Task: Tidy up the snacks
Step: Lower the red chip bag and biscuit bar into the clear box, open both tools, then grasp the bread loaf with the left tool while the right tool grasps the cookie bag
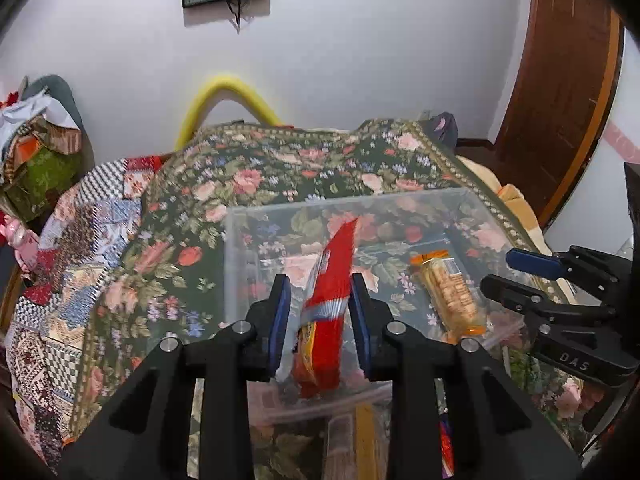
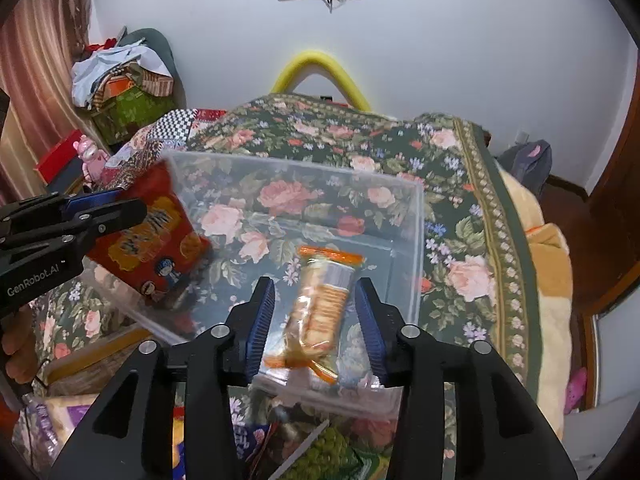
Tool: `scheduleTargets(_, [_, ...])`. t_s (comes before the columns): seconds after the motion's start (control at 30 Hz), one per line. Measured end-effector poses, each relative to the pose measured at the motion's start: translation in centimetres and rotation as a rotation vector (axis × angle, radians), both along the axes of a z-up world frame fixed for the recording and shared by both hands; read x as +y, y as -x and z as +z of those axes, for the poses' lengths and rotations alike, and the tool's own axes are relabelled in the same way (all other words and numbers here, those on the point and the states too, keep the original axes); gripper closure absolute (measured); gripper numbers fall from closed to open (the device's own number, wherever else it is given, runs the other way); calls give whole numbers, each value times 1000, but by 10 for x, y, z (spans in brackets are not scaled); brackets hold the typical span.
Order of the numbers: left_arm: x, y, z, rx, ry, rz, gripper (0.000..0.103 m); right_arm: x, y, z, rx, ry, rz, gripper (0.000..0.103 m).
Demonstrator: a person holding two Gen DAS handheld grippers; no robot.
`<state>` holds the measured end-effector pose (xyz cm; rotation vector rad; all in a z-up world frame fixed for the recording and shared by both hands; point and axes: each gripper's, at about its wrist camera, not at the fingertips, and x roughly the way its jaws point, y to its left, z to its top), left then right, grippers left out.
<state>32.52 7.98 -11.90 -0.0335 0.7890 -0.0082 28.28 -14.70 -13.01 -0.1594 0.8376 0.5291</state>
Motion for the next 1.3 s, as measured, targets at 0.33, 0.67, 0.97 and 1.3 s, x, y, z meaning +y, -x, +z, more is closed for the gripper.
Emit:
scheduleTargets(0.33, [1,66,43,-97,11,-16,59,-17,46,43,-103,-50,8,40])
scheduleTargets(0.67, [-6,141,47,-105,-11,-39,39,-41,108,60,-163,-74,-1,25])
scheduleTargets(0.97, [-18,190,16,-66,-11,-58,25,-58,146,37,-130,-42,-8,15])
scheduleTargets(1.3, [-32,198,-36,30,30,-20,20,-79,164,-3,-14,-53,-34,7])
